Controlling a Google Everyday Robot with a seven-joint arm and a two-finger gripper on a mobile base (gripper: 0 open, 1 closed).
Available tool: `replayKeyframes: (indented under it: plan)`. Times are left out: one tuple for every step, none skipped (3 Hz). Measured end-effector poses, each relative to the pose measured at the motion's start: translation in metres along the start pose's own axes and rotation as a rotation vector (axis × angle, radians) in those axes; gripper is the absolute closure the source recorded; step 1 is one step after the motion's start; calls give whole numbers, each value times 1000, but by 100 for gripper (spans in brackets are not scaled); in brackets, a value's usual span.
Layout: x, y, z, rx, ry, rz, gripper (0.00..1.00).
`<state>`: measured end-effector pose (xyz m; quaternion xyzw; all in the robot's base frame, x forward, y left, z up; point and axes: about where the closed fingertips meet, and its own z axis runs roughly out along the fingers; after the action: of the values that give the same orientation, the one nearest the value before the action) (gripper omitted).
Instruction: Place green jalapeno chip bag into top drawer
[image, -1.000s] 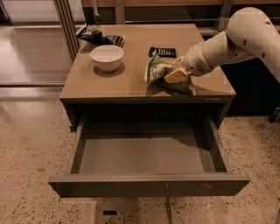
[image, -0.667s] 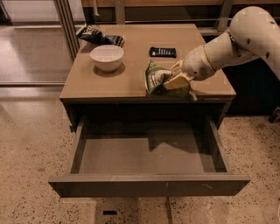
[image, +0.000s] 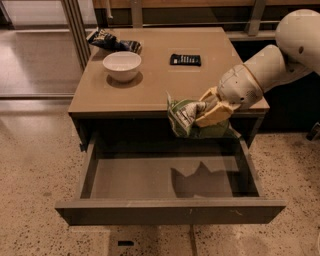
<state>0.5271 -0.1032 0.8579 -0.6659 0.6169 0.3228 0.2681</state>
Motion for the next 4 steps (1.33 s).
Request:
replayKeyframes:
  plan:
    - [1, 5, 1, -21, 3, 2, 100]
    - [13, -1, 11, -7, 74, -11, 100]
    - [55, -5, 34, 19, 139, -19, 100]
    - [98, -11, 59, 63, 174, -14, 100]
